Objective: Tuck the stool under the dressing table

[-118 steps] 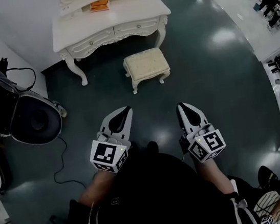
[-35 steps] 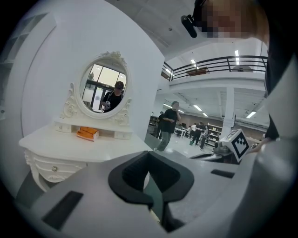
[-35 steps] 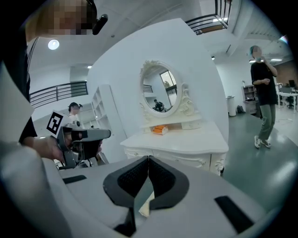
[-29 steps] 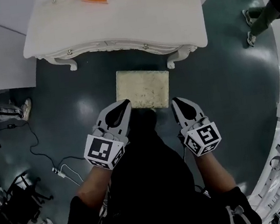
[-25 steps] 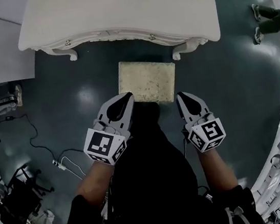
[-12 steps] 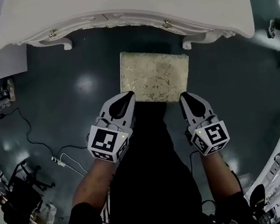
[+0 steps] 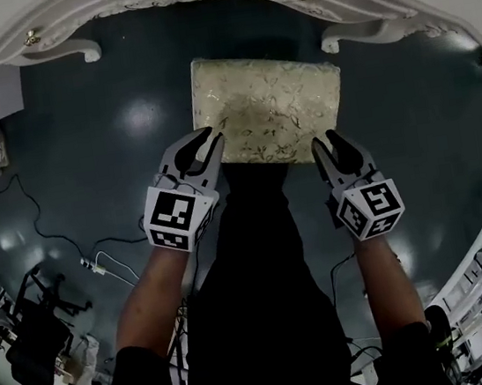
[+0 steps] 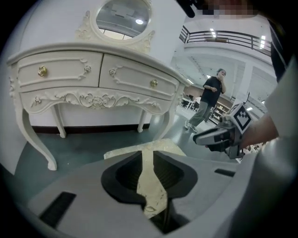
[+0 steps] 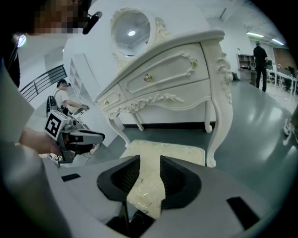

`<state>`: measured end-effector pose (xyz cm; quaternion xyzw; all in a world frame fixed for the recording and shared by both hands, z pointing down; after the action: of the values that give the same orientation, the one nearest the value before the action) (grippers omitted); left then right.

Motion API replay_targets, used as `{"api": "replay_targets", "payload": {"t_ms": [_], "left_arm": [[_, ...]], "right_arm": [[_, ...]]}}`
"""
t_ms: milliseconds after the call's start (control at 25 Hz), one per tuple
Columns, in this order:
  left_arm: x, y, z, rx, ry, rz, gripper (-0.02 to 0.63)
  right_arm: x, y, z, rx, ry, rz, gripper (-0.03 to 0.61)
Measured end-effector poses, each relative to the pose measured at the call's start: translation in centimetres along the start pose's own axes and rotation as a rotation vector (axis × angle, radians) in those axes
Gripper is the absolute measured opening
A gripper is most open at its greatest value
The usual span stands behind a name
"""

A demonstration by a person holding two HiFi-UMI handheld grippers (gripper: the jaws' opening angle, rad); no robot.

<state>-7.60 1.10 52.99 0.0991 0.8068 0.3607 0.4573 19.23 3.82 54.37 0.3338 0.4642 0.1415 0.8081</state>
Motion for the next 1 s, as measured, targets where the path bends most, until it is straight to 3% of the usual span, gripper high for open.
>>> {"api": "replay_targets", "payload": {"t_ms": [320, 440, 640, 880, 1000], "left_arm": [[-4.2, 5.4, -3.9, 0.126, -0.046, -0.117, 0.183], [-5.2, 7.0, -4.7, 0.140, -0.053, -0.179, 0.244], [-6.5, 8.7, -5.8, 0.216, -0.047, -0.246, 0.346], [-7.8, 10.2, -7.1, 0.324, -0.021, -0.310, 0.432], [-8.2, 11.0, -7.3, 0.374, 0.002, -0.339, 0.463]], "right_arm": [[-4.3, 5.0, 4.4, -0.007, 0.016, -0.137, 0.283], [-4.9, 5.8, 5.6, 0.021, 0.028, -0.156, 0.307], [-6.0, 7.1, 7.0, -0.031, 0.003, -0.205, 0.361], [-6.2, 7.5, 7.6, -0.042, 0.018, -0.245, 0.385], [-6.1, 8.4, 8.2, -0.097, 0.033, -0.278, 0.414]]}}
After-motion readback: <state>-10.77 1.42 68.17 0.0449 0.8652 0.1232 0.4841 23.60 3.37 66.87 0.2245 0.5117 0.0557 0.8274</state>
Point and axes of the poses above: the fingertips, and each gripper's own axes: x backward along the fingers, z to its right, y out of its underside, the point moved 8 cm from there along x, backward along the fingers, and after that the axes turned 4 degrees about x, right-handed, at the moved point
